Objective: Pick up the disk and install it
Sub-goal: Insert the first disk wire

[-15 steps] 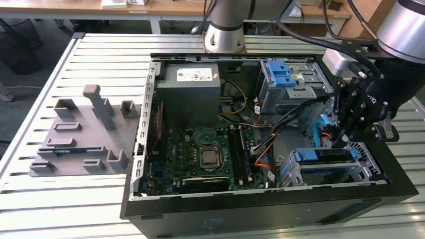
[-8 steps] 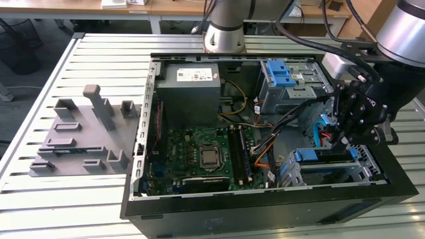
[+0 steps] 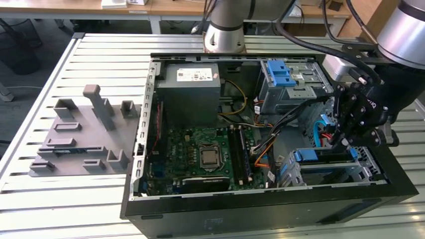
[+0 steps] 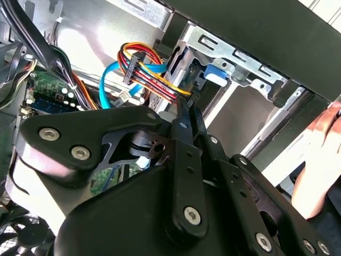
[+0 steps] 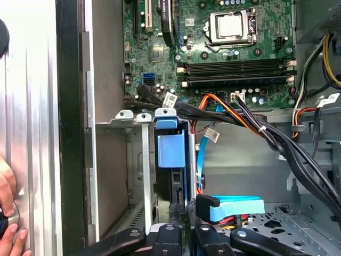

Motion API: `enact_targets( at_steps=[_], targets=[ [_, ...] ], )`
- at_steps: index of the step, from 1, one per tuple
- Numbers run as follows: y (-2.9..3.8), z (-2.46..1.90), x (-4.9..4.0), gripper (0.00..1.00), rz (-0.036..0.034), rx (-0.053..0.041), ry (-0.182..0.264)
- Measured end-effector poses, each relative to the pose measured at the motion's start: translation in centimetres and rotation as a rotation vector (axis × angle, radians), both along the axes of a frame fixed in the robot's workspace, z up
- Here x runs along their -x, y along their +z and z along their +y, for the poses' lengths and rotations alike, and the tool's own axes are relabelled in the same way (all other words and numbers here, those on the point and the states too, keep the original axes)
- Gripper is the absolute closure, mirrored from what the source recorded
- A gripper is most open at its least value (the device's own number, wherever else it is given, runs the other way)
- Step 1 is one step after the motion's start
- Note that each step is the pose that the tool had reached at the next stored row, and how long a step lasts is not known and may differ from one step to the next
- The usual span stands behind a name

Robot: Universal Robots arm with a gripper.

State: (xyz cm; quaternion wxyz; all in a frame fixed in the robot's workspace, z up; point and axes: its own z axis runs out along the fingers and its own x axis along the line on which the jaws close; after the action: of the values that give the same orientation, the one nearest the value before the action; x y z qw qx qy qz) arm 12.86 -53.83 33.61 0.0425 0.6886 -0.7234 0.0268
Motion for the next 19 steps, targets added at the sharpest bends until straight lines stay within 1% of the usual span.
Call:
enact_targets(
  at_steps=[10,19],
  targets=[
    [-0.18,-0.02,0.00,0.84,0.0000,0.0004,0.000],
    [-0.23,-0.02,0.00,0.84,0.0000,-0.0013,0.000]
  ],
)
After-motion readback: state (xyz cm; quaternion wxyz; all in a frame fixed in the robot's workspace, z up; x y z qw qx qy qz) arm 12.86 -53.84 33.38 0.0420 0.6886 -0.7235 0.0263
